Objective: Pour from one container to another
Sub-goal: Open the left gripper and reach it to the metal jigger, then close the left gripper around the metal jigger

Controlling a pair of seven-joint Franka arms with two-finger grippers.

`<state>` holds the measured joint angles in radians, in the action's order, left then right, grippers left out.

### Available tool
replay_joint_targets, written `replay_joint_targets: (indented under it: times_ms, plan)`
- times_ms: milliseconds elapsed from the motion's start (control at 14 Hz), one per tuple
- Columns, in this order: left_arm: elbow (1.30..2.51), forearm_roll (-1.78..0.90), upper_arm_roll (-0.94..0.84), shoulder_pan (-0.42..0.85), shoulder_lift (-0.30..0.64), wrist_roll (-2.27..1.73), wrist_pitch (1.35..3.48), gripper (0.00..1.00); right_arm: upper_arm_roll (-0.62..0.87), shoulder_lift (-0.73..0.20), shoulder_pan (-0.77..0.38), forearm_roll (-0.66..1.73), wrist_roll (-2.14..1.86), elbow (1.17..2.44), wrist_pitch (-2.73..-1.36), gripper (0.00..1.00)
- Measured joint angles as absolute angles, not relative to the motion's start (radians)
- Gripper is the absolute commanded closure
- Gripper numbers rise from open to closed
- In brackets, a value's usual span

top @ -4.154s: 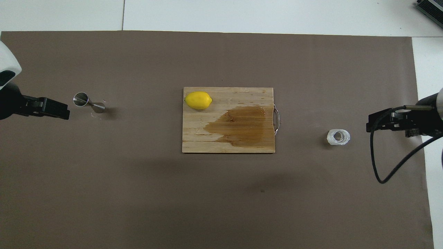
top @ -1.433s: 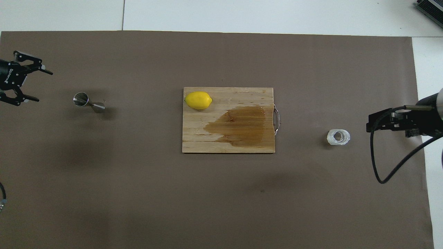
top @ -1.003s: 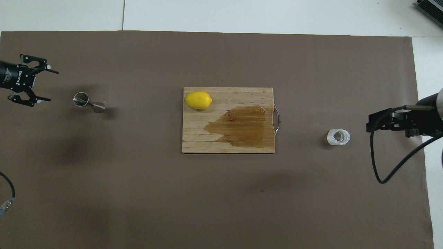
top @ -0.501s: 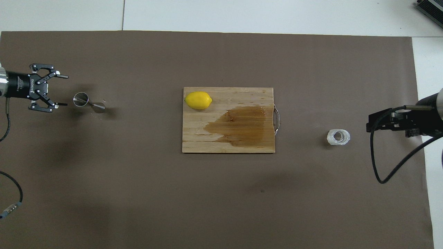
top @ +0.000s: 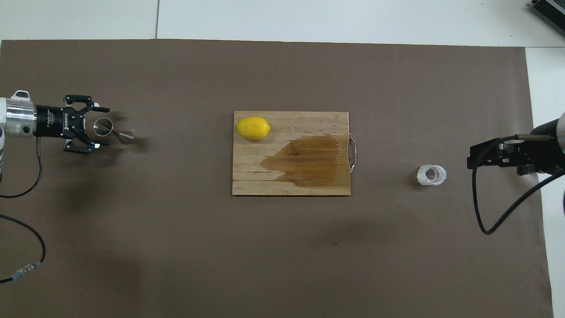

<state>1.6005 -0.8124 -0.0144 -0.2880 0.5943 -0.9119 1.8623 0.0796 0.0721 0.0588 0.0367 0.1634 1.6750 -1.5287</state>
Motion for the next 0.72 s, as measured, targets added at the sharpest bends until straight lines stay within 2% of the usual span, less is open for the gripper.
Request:
replay_joint_targets:
  times_ms: [716]
  plan:
    - [1.662,-0.948,-0.014,-0.289,0.576,-0.913,1.809,0.0,0.08,0.072,0.059,0.037,0.163,1.675,-1.529,0.0]
